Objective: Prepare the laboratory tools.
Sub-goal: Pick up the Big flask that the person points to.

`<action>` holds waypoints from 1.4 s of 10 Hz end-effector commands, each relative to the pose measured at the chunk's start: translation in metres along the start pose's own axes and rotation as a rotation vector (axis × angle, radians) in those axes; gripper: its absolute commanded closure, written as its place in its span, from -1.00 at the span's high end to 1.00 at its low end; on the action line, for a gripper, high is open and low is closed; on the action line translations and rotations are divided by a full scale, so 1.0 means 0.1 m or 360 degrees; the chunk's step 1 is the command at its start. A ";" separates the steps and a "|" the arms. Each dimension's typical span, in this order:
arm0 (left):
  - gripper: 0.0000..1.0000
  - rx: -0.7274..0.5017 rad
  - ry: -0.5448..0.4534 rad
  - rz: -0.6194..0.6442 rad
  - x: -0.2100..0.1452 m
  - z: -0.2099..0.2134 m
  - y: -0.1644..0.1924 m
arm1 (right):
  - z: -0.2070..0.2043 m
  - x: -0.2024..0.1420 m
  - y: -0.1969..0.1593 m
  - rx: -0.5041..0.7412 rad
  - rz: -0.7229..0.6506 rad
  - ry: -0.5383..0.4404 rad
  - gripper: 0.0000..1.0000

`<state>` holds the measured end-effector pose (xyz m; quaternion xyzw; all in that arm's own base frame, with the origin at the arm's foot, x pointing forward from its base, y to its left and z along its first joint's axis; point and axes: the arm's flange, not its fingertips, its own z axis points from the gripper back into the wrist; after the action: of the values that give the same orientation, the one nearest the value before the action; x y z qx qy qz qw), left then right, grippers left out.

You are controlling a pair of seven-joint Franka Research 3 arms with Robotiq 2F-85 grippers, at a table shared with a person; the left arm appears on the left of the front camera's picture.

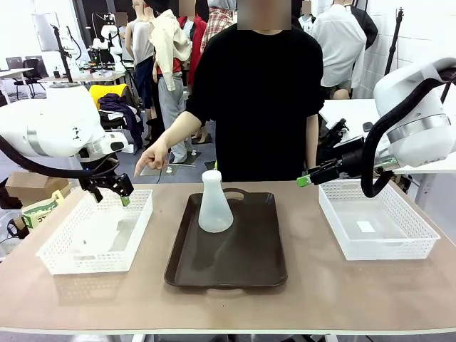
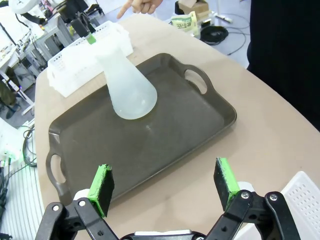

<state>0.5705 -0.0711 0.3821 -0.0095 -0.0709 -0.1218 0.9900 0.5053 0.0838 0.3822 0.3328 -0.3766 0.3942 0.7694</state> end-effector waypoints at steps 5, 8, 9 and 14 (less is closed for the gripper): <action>1.00 -0.0043 0.0046 0.0159 0.14 -0.38 0.08 | 0.01 0.00 0.00 0.0001 -0.0004 0.0014 1.00; 1.00 -0.0015 0.0043 0.0203 0.13 -0.45 0.16 | 0.01 0.00 0.00 0.0001 -0.0004 0.0014 1.00; 1.00 -0.0025 0.0050 0.0211 0.13 -0.48 0.17 | 0.01 0.00 0.00 0.0001 -0.0004 0.0014 1.00; 0.28 0.0022 0.0086 0.0207 0.12 -0.60 0.15 | 0.01 0.00 0.00 0.0001 -0.0004 0.0014 1.00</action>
<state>0.5894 -0.0579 0.3255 -0.0245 -0.0385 -0.0695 0.9965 0.5053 0.0838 0.3821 0.3329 -0.3765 0.3942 0.7695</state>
